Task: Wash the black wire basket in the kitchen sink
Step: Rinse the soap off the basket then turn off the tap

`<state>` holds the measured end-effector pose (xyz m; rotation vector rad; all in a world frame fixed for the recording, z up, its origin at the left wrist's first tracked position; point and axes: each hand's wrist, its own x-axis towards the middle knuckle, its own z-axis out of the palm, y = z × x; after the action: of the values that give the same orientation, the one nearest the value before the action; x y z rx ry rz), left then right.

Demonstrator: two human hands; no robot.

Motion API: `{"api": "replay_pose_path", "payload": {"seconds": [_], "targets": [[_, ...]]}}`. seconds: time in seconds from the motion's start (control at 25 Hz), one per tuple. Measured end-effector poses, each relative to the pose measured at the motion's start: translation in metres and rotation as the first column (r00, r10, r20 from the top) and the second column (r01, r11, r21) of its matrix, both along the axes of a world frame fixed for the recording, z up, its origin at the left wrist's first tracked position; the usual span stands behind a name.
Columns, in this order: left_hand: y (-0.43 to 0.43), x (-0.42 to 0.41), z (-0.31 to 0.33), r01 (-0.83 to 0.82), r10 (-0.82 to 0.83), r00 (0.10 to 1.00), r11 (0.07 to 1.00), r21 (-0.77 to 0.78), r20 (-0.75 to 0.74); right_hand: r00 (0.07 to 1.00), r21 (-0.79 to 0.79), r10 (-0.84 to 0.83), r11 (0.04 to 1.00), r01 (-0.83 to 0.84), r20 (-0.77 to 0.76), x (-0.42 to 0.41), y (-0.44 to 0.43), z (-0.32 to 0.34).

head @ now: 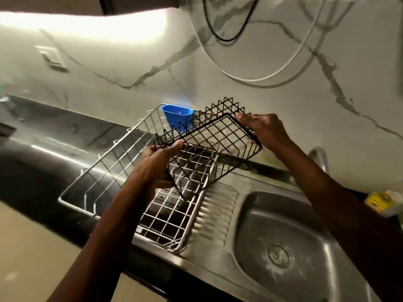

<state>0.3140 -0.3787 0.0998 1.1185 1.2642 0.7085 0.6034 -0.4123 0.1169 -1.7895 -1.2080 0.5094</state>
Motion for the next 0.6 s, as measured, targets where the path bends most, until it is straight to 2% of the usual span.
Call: {"api": "replay_pose_path", "payload": {"seconds": [0.12,0.28,0.4,0.6], "targets": [[0.008,-0.028,-0.012,-0.145,0.147,0.989,0.988,-0.056,0.031,0.983,-0.077,0.180,0.981,-0.177,0.025,-0.029,0.073,-0.008],[0.018,-0.043,-0.037,-0.306,0.317,0.947,0.940,-0.149,0.053,0.931,-0.216,0.361,0.906,-0.365,-0.058,-0.066,0.143,-0.038],[0.026,-0.040,-0.055,-0.382,0.396,0.918,0.897,-0.220,0.019,0.888,-0.349,0.459,0.826,-0.442,-0.040,-0.081,0.179,-0.067],[0.035,-0.023,-0.079,-0.428,0.438,0.897,0.837,-0.341,-0.049,0.820,-0.509,0.570,0.691,-0.513,-0.053,-0.101,0.211,-0.113]]}}
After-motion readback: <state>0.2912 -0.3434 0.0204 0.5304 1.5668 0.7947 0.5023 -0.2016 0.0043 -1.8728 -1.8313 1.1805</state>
